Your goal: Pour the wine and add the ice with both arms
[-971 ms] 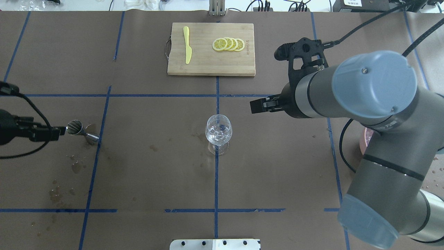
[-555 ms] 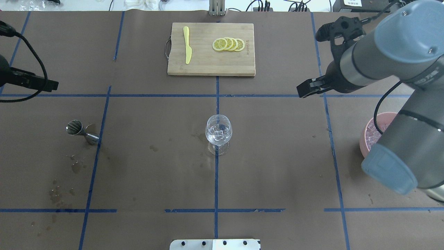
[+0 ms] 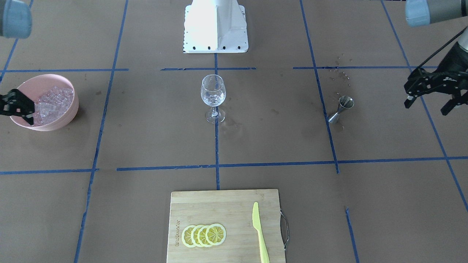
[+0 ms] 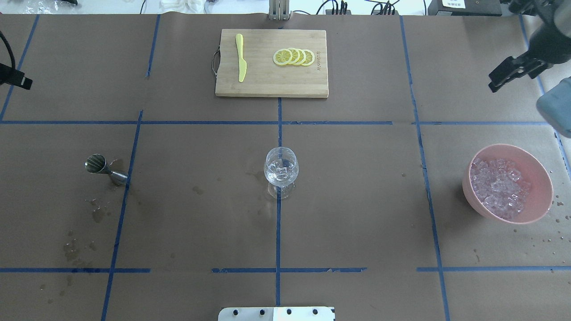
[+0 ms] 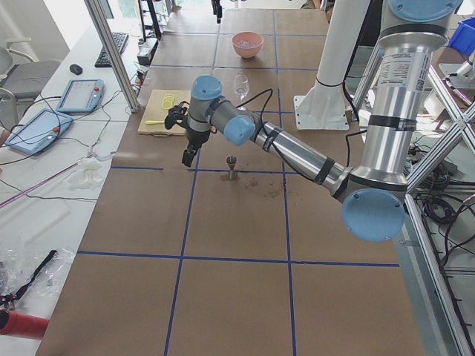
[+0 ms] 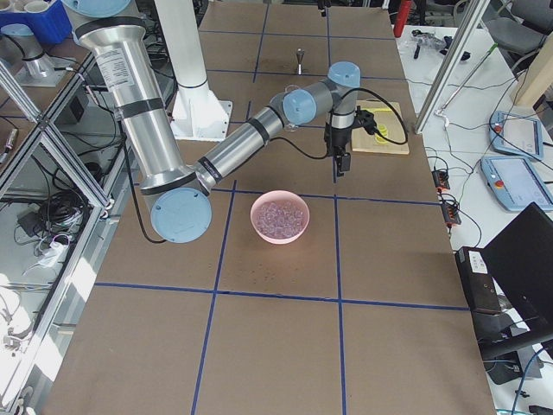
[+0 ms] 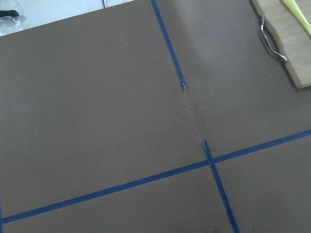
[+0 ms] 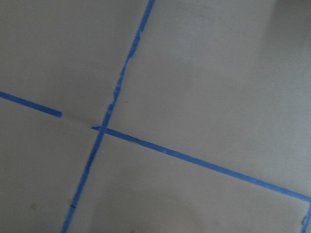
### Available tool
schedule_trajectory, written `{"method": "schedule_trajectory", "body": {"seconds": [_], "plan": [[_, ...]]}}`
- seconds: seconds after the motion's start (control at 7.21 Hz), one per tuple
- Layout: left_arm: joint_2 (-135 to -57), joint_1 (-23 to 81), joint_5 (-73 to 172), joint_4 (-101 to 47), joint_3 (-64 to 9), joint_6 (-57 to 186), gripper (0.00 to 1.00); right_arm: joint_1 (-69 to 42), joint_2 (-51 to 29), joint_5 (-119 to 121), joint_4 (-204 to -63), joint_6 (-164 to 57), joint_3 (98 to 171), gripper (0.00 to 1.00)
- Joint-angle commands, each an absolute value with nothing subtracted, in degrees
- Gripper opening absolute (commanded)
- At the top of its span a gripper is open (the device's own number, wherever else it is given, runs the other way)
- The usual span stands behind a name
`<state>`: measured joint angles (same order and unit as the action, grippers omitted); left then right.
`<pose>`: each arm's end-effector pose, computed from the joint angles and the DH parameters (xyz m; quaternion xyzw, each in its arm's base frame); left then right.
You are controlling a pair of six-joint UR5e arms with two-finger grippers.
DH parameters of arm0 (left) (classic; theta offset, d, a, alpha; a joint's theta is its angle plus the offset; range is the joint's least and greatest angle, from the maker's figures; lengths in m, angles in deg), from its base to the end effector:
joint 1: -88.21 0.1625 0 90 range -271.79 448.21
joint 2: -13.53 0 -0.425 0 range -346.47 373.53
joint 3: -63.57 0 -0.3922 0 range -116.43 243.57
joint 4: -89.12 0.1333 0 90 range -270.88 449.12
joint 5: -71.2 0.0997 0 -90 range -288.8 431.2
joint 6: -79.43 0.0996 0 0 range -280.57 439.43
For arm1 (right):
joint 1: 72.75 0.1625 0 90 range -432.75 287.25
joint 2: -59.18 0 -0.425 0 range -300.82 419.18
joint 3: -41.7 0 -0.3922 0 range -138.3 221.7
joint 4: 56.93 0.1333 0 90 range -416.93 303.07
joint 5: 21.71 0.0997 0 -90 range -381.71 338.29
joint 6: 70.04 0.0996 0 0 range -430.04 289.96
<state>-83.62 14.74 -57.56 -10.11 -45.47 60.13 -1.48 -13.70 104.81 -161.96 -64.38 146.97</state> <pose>0.0831 -0.5293 0.4166 0.1758 0.3891 0.0792 0.9008 -0.1146 -0.5686 0.4052 0.0747 -0.3330 -0.1538 0.9273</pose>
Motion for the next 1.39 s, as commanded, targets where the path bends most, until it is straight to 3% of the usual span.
{"method": "schedule_trajectory", "body": {"seconds": [0.0,0.55,1.25], "plan": [[-82.7,7.6,-63.1,-9.8,-39.3,68.7,1.00,7.1,-20.3,109.0,-160.7,-75.7,141.1,1.00],[-74.4,5.5,-63.2,-10.1,-35.7,79.3,1.00,12.0,-28.1,112.8,-155.7,-75.0,137.3,1.00],[-75.5,-1.3,-63.0,-9.4,-29.3,79.1,1.00,18.7,-29.8,119.2,-155.0,-75.6,133.7,1.00]]}}
